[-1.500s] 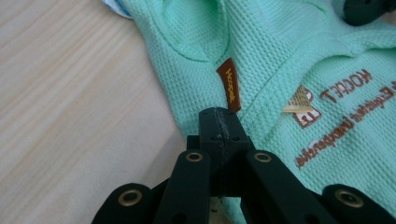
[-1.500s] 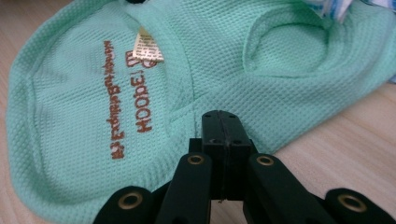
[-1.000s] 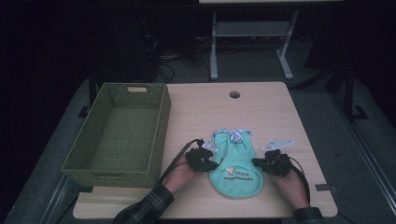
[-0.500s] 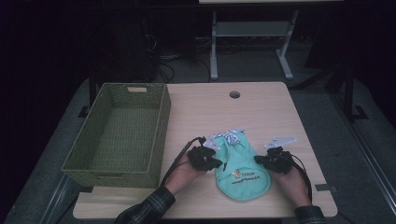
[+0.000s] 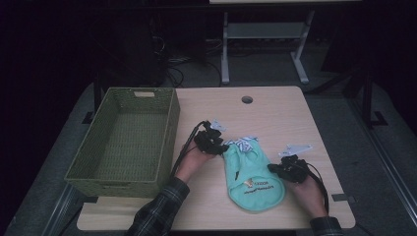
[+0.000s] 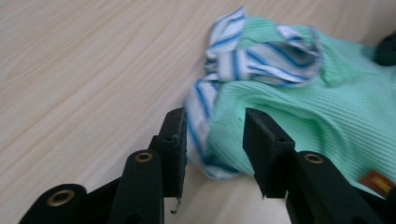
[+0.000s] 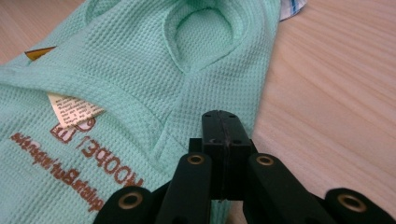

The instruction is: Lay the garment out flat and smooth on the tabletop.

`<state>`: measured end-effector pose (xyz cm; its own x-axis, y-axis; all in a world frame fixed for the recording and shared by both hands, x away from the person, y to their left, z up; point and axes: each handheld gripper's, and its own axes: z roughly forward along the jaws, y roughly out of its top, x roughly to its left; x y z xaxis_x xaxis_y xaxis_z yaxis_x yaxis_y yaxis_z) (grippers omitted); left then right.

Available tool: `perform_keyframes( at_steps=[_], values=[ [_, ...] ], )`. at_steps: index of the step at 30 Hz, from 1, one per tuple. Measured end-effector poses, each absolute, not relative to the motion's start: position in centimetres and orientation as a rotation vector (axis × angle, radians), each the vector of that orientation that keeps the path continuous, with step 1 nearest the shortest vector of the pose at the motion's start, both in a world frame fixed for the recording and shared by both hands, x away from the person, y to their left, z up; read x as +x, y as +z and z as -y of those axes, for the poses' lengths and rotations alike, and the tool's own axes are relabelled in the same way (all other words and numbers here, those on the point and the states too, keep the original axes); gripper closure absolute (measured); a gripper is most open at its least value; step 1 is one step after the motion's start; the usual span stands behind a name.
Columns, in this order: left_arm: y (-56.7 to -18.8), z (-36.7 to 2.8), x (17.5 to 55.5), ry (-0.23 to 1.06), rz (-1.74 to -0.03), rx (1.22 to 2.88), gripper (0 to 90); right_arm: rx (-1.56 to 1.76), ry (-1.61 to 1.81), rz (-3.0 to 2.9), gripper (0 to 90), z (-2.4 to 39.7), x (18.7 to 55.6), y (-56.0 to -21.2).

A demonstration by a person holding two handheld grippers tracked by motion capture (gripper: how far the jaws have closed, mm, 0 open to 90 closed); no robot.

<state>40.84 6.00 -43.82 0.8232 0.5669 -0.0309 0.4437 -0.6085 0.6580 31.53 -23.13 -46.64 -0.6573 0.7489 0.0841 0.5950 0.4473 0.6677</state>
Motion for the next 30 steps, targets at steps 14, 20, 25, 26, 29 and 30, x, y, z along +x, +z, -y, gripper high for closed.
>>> perform_keyframes(
  at_steps=[14, 20, 25, 26, 29, 30],
  values=[
    [-45.8, -5.8, 41.9, 0.196, -0.754, 2.366, 65.6, 1.162, 0.996, -2.507, 89.6, 23.8, 30.0, -46.4],
    [-45.6, -6.0, 41.8, 0.204, -0.774, 2.382, 82.2, 1.174, 0.991, -2.508, 89.8, 23.9, 30.1, -46.5],
    [-45.5, -7.0, 41.9, 0.232, -0.830, 2.380, 83.6, 1.189, 0.984, -2.506, 89.9, 24.0, 30.1, -46.5],
    [-45.4, -7.2, 41.9, 0.238, -0.835, 2.385, 83.6, 1.188, 0.984, -2.507, 89.9, 24.0, 30.1, -46.5],
    [-45.4, -7.7, 41.8, 0.227, -0.855, 2.375, 83.5, 1.186, 0.983, -2.506, 89.9, 24.0, 30.1, -46.5],
    [-45.4, -7.8, 41.7, 0.222, -0.849, 2.382, 83.2, 1.184, 0.984, -2.508, 89.9, 24.0, 30.1, -46.5]
  ],
)
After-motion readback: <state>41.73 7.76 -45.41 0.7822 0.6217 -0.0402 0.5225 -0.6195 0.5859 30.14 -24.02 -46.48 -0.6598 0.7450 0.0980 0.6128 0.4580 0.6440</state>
